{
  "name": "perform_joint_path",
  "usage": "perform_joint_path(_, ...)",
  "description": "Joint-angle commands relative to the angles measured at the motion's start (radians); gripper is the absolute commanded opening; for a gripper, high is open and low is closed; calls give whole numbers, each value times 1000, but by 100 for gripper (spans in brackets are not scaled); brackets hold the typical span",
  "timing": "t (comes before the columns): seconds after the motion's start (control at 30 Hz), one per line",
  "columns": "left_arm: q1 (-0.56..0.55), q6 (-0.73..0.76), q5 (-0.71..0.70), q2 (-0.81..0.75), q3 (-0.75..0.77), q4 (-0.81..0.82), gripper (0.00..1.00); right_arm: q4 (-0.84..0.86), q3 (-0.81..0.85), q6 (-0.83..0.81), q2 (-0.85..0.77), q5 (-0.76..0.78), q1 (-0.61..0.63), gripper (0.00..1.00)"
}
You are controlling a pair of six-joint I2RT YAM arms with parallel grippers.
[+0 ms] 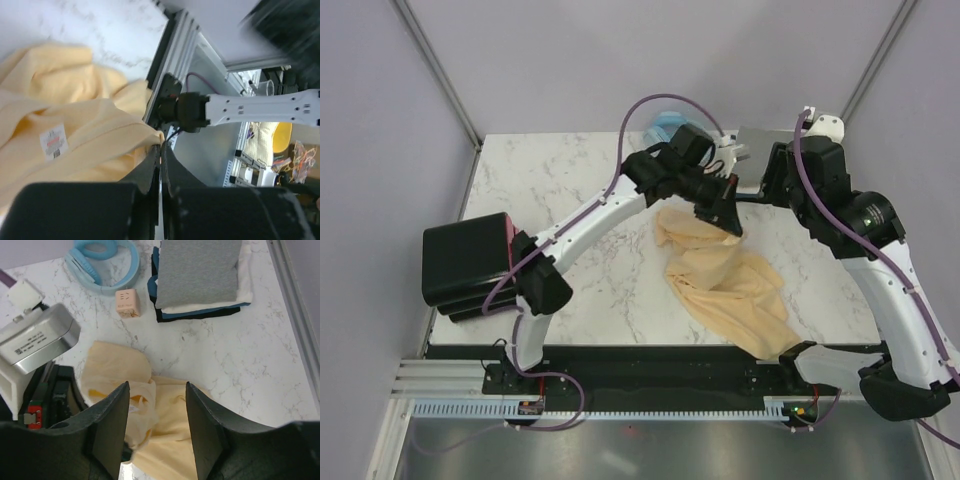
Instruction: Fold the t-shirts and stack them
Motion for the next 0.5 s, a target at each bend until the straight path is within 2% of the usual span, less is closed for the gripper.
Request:
perform_joint_path(0.0, -87, 3, 95, 226, 333, 30, 2, -51, 20, 37, -67, 148, -5, 56)
perform_joint_path(0.17, -150, -66, 174, 334, 343, 103, 2, -90, 2, 41, -127, 188, -5, 57)
perform_joint_path(0.47, -250, -178, 262, 498, 363, 243, 2, -96, -44, 67, -153, 122, -3, 57)
